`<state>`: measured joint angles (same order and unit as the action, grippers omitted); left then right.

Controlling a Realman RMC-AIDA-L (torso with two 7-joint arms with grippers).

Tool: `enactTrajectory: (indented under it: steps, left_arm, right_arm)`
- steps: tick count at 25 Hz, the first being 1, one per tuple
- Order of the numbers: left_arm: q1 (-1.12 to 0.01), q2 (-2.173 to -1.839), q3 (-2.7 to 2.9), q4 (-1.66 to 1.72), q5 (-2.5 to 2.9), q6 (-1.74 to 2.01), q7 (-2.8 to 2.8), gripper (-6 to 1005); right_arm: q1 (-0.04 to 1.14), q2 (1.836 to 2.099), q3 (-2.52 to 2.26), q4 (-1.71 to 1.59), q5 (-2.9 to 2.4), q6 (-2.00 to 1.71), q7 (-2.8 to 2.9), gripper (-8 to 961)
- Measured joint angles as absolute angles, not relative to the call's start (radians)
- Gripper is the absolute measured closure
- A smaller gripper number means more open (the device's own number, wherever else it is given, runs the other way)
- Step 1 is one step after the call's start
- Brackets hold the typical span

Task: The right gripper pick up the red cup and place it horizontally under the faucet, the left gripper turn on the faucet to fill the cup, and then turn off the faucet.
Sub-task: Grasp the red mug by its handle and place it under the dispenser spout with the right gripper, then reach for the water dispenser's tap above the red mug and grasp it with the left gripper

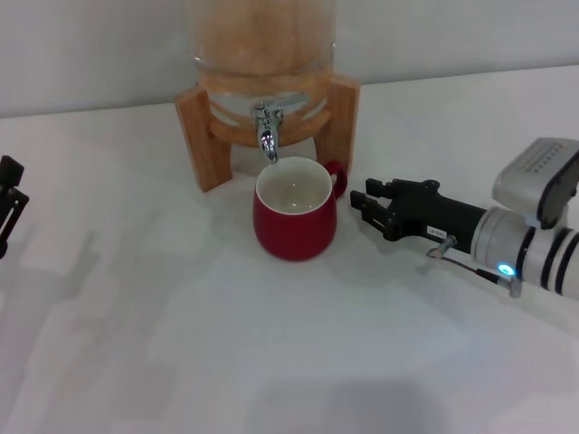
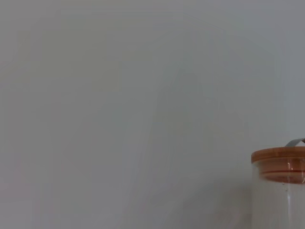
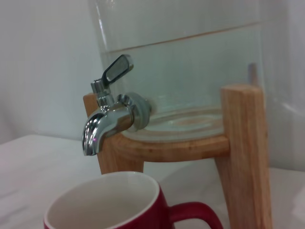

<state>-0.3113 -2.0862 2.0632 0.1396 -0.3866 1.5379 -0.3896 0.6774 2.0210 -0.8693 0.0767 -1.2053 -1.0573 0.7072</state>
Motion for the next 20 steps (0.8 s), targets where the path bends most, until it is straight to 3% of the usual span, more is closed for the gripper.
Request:
enactTrajectory:
  steps: [20]
  left_arm:
    - [-0.302,-2.086,2.063,0.140,-0.387,1.535,-0.390,124]
  right_arm:
    - [0.607,2.019,-0.893,0.012,-1.240,-1.098,0.766,659]
